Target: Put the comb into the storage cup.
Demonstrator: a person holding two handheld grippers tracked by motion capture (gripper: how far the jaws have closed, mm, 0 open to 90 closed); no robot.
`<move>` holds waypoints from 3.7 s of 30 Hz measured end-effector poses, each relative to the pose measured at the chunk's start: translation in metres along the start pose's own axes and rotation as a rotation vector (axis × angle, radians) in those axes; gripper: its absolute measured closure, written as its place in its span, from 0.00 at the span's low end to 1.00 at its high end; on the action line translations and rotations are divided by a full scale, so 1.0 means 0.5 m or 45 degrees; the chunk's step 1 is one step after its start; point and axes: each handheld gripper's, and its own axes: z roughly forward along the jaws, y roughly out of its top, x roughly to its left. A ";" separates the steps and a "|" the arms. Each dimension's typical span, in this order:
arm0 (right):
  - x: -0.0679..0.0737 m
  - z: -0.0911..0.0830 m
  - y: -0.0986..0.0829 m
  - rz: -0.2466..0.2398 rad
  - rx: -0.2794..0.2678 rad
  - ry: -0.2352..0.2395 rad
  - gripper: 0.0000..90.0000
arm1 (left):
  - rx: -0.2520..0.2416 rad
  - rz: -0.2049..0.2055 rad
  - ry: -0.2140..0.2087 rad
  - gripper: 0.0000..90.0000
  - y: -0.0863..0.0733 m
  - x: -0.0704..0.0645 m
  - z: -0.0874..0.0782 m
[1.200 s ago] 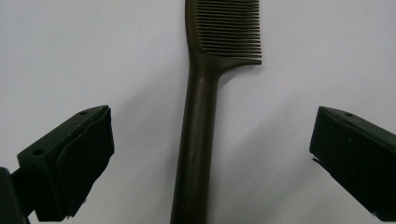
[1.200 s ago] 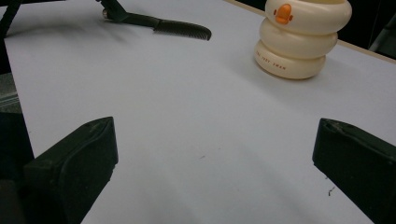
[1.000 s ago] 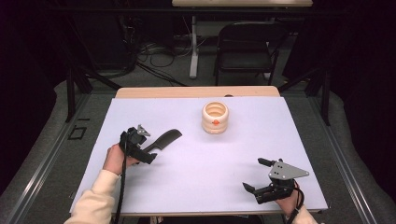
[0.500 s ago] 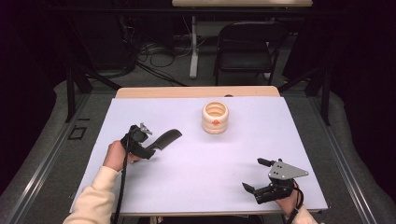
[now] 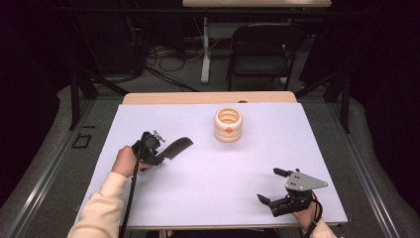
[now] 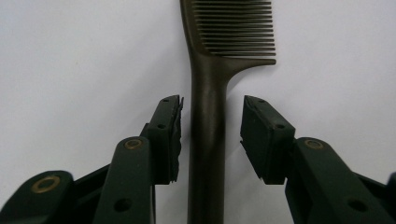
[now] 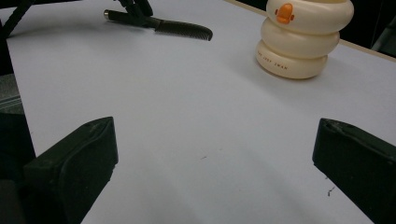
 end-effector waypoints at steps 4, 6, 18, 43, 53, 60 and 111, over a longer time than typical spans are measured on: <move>0.000 0.000 0.000 0.000 0.002 0.000 0.00 | -0.005 -0.011 -0.006 0.70 0.006 0.006 -0.002; -0.001 0.000 0.000 -0.001 0.004 0.000 0.00 | 0.002 -0.010 -0.010 0.71 0.009 0.006 0.001; -0.001 0.001 -0.001 0.000 0.013 -0.003 0.00 | 0.034 -0.004 -0.018 0.77 0.017 0.007 0.013; -0.001 0.000 -0.001 -0.001 0.013 -0.005 0.00 | -0.029 -0.026 0.013 0.80 0.007 0.008 -0.003; -0.001 0.000 -0.001 -0.002 0.013 -0.006 0.00 | -0.127 -0.048 0.008 0.80 0.002 0.003 -0.021; 0.000 0.000 0.000 -0.004 0.012 -0.007 0.00 | -0.197 -0.067 -0.005 0.80 -0.005 0.001 -0.034; 0.001 0.005 0.000 -0.004 0.026 0.003 0.00 | -0.675 -0.279 -0.019 0.80 -0.029 0.005 -0.066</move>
